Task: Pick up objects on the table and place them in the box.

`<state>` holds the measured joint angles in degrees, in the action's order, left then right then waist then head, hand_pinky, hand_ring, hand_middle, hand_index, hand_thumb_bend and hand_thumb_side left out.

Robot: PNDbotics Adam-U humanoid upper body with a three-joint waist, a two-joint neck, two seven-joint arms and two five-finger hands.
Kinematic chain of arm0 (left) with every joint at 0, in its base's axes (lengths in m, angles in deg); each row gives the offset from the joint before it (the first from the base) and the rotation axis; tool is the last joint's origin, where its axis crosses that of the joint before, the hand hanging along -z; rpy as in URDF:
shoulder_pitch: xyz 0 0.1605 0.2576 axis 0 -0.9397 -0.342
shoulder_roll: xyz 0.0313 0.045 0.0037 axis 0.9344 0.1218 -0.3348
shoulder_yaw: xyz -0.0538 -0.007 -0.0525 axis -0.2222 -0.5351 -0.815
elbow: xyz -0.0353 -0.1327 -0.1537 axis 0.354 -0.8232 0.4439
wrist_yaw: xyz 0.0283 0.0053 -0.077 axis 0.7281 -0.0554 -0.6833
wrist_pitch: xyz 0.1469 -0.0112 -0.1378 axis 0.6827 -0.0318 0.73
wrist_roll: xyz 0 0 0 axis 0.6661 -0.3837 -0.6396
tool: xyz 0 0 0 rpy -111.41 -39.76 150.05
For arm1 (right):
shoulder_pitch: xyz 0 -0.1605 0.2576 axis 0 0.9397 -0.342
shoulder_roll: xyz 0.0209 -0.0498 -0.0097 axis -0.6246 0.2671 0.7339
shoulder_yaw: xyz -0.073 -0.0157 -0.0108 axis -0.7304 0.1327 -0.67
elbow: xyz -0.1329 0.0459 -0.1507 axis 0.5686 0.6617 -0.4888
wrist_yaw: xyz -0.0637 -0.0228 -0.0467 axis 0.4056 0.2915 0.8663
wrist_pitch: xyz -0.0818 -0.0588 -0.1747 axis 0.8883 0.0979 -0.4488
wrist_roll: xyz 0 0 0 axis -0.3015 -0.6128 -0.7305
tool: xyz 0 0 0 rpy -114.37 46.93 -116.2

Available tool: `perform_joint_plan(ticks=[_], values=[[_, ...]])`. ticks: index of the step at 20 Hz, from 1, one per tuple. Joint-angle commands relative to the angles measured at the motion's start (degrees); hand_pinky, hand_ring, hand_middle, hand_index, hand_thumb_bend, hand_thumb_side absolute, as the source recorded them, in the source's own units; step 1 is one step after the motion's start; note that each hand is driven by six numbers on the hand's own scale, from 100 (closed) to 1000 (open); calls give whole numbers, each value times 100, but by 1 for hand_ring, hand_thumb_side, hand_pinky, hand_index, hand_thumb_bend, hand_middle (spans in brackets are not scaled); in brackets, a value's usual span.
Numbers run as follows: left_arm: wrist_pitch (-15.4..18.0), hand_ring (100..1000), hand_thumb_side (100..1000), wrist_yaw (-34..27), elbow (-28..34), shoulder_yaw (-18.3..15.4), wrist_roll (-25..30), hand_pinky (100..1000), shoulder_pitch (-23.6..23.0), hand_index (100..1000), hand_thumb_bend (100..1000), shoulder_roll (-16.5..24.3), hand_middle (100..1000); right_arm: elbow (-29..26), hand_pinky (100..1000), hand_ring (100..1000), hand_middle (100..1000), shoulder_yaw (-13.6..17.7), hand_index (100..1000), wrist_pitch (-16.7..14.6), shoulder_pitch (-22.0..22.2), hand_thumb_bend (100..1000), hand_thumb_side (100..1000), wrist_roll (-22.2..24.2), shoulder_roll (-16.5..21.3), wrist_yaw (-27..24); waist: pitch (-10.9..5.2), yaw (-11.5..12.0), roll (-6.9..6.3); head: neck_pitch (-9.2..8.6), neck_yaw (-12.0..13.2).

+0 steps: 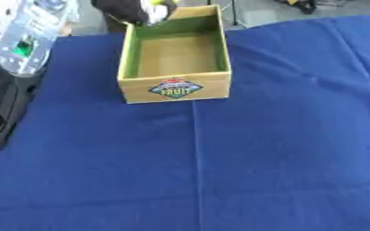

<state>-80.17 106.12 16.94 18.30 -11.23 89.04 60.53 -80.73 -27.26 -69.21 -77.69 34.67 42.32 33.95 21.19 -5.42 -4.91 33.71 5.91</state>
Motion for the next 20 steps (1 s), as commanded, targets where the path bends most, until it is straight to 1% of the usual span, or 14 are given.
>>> perform_joint_plan(ticks=[1, 5, 9, 10, 11, 15, 20], values=[[63, 360, 434, 211, -574, -139, -488, 100, 281, 520, 100, -113, 342, -79, 668, 698, 521, 13, 723, -8, -107, 100, 878, 37, 173, -45, -94, -43, 23, -96, 67], [238, 356, 435, 569, -1612, -209, -1120, 100, 577, 517, 100, -425, 338, -79, 668, 698, 522, -20, 723, -37, -224, 100, 882, 74, 170, -67, -40, -159, 13, -130, 158], [429, 364, 430, 942, -2446, -324, -1705, 100, 754, 522, 100, -694, 343, -79, 668, 698, 523, -56, 724, -84, -366, 100, 887, 111, 169, -98, 12, -295, 2, -159, 290], [470, 368, 349, 1048, -2627, -349, -1824, 100, 777, 526, 100, -748, 346, -79, 668, 698, 524, -63, 725, -97, -396, 100, 904, 118, 173, -105, 21, -322, 1, -164, 309], [525, 372, 430, 1148, -2808, -372, -1916, 100, 791, 530, 100, -800, 349, -79, 668, 698, 524, -70, 725, -113, -428, 100, 892, 125, 181, -110, 32, -349, -1, -168, 328], [716, 386, 429, 1543, -3419, -489, -2133, 100, 798, 541, 100, -946, 360, -79, 668, 698, 525, -94, 725, -170, -553, 100, 895, 138, 204, -136, 69, -429, -14, -191, 380], [896, 398, 433, 1776, -3812, -597, -2211, 100, 775, 548, 100, -1055, 368, -79, 668, 698, 525, -97, 725, -196, -598, 100, 892, 130, 195, -149, 105, -486, -27, -219, 392]])
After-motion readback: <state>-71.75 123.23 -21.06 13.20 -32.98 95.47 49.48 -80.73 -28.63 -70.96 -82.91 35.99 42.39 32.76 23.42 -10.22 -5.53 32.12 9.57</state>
